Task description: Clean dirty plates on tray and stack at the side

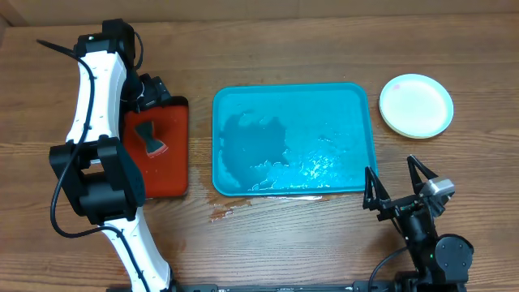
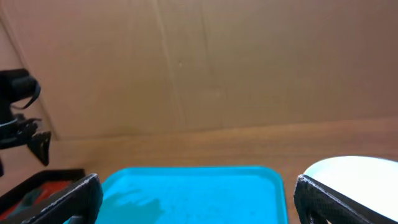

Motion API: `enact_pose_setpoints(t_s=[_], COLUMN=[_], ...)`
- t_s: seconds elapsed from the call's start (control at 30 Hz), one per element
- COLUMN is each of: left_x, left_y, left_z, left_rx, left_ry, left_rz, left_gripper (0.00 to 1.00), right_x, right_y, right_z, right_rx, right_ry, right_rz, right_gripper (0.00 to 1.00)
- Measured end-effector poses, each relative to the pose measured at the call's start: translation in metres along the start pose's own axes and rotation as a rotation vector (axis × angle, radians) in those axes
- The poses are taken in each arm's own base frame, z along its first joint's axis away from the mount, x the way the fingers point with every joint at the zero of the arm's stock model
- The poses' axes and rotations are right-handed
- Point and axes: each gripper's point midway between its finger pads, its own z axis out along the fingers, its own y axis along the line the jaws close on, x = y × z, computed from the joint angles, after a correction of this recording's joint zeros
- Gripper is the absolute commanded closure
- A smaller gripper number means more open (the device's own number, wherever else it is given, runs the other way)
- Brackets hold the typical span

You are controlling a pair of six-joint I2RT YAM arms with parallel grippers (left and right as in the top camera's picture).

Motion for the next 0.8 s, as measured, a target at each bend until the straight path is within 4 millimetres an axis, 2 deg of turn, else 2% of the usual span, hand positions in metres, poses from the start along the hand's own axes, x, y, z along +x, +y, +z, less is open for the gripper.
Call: enact_pose_setpoints(t_s=[0.13, 0.33, 0.53, 0.8], left_x=[0.0, 0.0, 0.0, 0.0], left_y=[0.0, 0.0, 0.0, 0.0], left_z=[0.0, 0.0, 0.0, 0.0], left_rx=[0.0, 0.0, 0.0, 0.0], left_ry=[0.0, 0.0, 0.0, 0.0], left_rz=[0.0, 0.0, 0.0, 0.0], left_gripper=[0.0, 0.0, 0.0, 0.0], right_x=[-0.004, 0.0, 0.032, 0.031], right_y=[-0.006, -0.015, -0.029, -0.035], right_z=[0.001, 0.001, -0.001, -0.002], right_rx=[0.027, 0.074, 0.14, 0.168], right_ry=[-0.05, -0.047, 0.077, 0.072], right_rz=[-0.009, -0.005, 0.02, 0.02], right_gripper=[0.0, 0.0, 0.0, 0.0])
